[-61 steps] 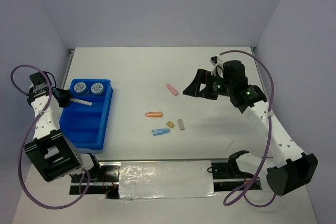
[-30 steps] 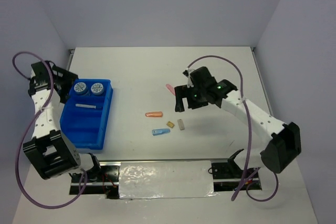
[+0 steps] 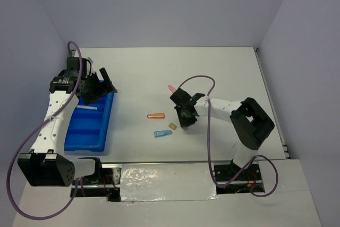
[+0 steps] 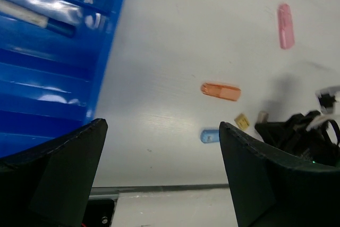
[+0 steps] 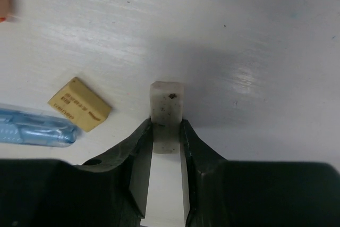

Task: Sort the stationery into containers
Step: Pick up the stationery from the center of the board, then place the stationery in the storage box.

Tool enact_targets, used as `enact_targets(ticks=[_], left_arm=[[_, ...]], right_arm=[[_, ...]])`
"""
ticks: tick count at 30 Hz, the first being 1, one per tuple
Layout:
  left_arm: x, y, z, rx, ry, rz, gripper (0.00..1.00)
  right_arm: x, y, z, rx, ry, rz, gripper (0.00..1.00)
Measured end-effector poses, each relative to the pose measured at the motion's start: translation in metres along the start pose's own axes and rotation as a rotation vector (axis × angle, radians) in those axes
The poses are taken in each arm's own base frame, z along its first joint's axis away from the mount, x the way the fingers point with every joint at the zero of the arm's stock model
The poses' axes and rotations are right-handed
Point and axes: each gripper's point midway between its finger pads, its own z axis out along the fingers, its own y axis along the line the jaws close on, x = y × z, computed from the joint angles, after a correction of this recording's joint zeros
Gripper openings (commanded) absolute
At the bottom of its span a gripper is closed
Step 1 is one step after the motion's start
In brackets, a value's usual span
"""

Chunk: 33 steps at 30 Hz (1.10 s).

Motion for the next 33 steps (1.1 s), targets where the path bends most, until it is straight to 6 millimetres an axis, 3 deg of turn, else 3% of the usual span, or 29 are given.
enact_targets(ticks=[1, 2, 4, 6, 11, 14, 22, 25, 27, 32, 33], left_arm=[[0.003, -0.007, 0.0, 0.025, 0.01, 0.01, 0.99], [0.008, -0.017, -0.001, 0.061, 0.027, 0.026, 0.99], [0.02, -0.04, -0.002, 0.139, 0.059, 0.066, 0.99], [0.033, -0.069, -0.006, 0.233, 0.094, 0.098, 0.99], [0.074, -0.147, -0.028, 0.479, 0.186, 0.139, 0.99], [0.088, -0.173, -0.038, 0.564, 0.226, 0.139, 0.99], [0.099, -0.202, -0.037, 0.629, 0.288, 0.099, 0.93], [0.101, -0.205, -0.033, 0.627, 0.293, 0.098, 0.82], [0.102, -0.207, -0.031, 0.623, 0.298, 0.092, 0.69], [0.103, -0.21, -0.03, 0.63, 0.301, 0.09, 0.62], [0.103, -0.211, -0.03, 0.635, 0.3, 0.091, 0.57]], right_arm=[[0.0, 0.001, -0.002, -0.011, -0.011, 0.004, 0.18], [-0.001, 0.004, -0.006, -0.031, -0.023, 0.007, 0.1], [-0.01, 0.013, -0.025, -0.1, -0.076, 0.015, 0.09], [-0.031, 0.031, -0.058, -0.224, -0.184, 0.02, 0.06], [-0.087, 0.073, -0.165, -0.52, -0.474, 0.001, 0.06], [-0.102, 0.086, -0.2, -0.615, -0.558, -0.019, 0.06], [-0.103, 0.094, -0.215, -0.667, -0.558, -0.04, 0.07], [-0.102, 0.095, -0.22, -0.678, -0.55, -0.048, 0.08], [-0.103, 0.099, -0.224, -0.694, -0.553, -0.057, 0.08], [-0.101, 0.102, -0.228, -0.716, -0.55, -0.072, 0.09], [-0.1, 0.103, -0.229, -0.724, -0.547, -0.076, 0.09]])
